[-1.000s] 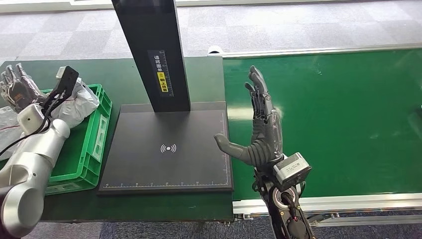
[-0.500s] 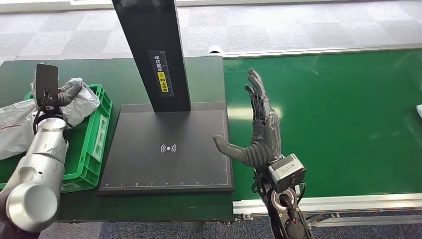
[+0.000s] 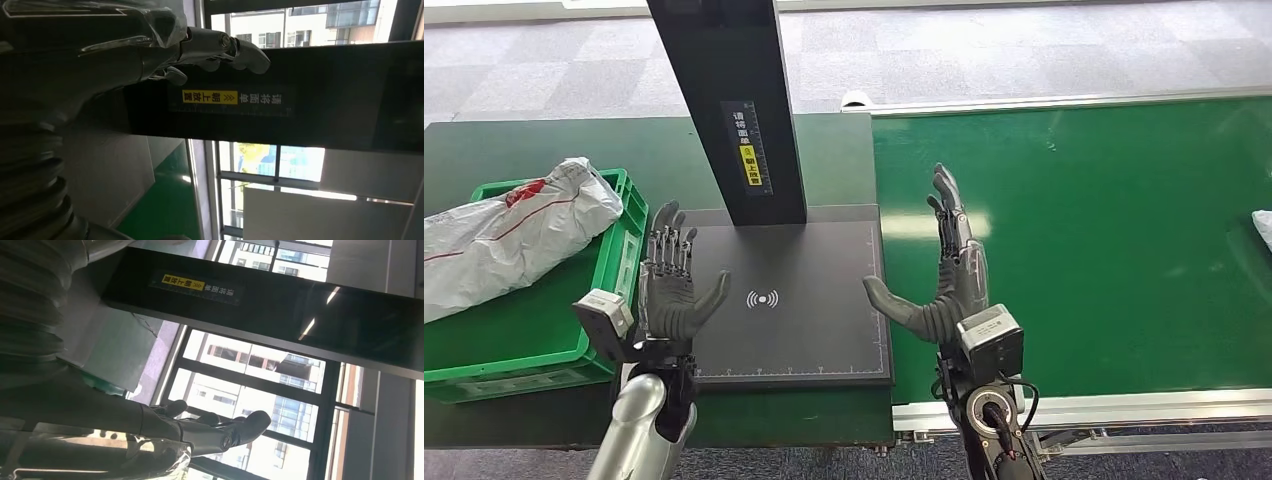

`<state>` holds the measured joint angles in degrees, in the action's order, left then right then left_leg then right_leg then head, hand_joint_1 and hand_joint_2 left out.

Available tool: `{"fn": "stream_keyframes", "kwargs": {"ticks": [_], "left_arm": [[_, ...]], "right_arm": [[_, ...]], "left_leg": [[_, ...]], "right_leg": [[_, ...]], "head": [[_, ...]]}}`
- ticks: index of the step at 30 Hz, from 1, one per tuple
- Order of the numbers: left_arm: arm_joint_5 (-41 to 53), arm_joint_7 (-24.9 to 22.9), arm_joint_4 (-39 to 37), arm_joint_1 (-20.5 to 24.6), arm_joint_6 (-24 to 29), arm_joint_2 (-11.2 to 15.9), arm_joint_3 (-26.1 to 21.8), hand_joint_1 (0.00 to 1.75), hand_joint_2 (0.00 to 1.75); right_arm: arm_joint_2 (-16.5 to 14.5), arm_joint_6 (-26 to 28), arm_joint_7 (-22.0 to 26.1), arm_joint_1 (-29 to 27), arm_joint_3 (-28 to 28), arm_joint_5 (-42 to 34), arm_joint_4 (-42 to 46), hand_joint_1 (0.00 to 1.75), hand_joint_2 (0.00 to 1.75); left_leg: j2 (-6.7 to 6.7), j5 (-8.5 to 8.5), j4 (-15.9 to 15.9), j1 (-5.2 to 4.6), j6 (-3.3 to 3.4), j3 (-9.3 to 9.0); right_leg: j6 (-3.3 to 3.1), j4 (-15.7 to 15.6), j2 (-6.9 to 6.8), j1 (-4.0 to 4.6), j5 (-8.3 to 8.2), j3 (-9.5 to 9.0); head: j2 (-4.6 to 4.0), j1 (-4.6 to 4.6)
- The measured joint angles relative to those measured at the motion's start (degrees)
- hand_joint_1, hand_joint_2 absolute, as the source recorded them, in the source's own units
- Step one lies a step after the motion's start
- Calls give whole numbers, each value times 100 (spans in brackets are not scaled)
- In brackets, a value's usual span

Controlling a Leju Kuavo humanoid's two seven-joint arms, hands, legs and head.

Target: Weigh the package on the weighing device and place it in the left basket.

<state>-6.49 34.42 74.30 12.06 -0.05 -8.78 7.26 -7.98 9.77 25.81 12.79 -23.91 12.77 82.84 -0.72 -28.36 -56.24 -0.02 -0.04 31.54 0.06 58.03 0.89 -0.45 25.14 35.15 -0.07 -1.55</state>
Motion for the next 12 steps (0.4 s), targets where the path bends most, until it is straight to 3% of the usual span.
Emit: {"fn": "stream_keyframes", "kwargs": {"ticks": [12], "left_arm": [[-12, -117, 308, -629, -642, -196, 445, 0, 175]], "right_arm": [[30, -18, 9, -375, 258, 249, 38, 0, 175]], "left_leg": [[1, 1, 0, 3, -1, -4]], "right_leg": [[0, 1, -1, 3, 0, -3]], "head": [[0, -1]]}}
